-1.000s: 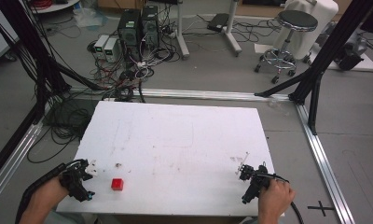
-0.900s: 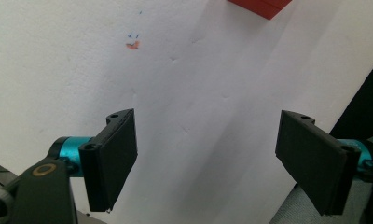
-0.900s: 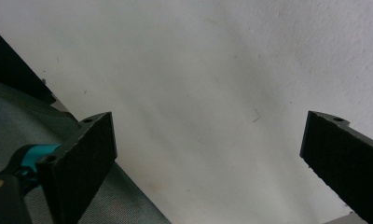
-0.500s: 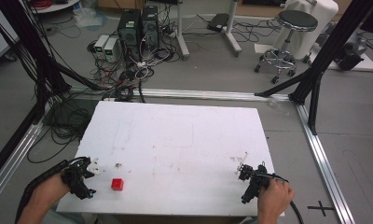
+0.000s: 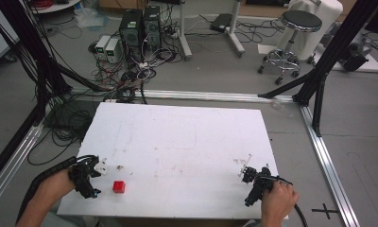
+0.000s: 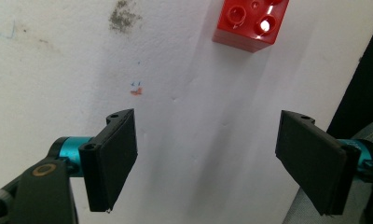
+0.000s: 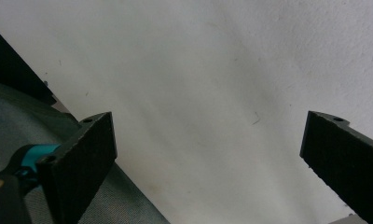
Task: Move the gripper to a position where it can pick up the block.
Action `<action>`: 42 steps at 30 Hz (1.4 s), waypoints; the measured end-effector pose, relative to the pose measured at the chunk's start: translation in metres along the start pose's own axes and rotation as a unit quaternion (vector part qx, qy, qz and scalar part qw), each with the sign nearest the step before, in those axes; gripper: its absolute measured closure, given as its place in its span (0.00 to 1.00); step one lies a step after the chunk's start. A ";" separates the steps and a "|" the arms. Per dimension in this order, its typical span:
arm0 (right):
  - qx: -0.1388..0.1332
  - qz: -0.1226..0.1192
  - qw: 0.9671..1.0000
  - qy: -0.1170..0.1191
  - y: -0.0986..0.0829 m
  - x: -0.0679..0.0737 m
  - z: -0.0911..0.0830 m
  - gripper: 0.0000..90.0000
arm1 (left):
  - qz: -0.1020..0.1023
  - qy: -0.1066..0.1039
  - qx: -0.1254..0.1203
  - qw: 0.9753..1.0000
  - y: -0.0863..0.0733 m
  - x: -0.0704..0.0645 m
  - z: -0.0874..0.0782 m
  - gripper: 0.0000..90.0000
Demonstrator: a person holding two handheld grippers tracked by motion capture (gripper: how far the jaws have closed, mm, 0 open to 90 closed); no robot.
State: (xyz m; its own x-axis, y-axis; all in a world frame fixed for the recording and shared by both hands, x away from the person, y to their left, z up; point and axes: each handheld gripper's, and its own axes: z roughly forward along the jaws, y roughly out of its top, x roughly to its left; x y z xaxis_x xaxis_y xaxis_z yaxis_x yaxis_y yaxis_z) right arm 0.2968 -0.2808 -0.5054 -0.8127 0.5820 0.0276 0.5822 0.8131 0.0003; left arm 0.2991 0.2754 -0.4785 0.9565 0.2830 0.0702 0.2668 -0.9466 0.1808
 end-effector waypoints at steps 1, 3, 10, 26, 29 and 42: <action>-0.001 0.001 1.000 0.001 0.000 0.000 0.000 0.03 | 0.000 0.000 0.000 1.000 0.000 0.000 0.000 0.23; -0.002 0.000 1.000 0.001 0.000 0.000 0.000 0.03 | 0.008 -0.003 0.001 1.000 0.003 0.000 0.000 0.23; -0.001 0.000 1.000 0.000 0.000 0.000 0.000 0.03 | 0.049 -0.019 0.011 0.999 0.017 0.000 0.003 0.23; -0.001 -0.001 1.000 0.000 0.000 0.000 0.000 0.03 | 0.106 -0.041 0.024 0.993 0.044 -0.006 0.013 0.24; 0.000 -0.002 1.000 -0.001 0.000 0.000 0.000 0.03 | 0.115 -0.045 0.027 0.992 0.047 -0.007 0.015 0.24; 0.001 -0.002 1.000 0.001 0.001 0.000 0.001 0.03 | 0.141 -0.054 0.037 0.988 0.062 -0.010 0.029 0.24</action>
State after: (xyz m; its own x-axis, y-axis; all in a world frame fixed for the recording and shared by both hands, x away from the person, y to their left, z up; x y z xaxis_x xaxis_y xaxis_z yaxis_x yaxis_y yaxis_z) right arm 0.2969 -0.2801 -0.5063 -0.8152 0.5784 0.0302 0.5786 0.8156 -0.0006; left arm 0.3097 0.2091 -0.4964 1.0000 -0.0074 0.0009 -0.0074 -0.9954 0.0957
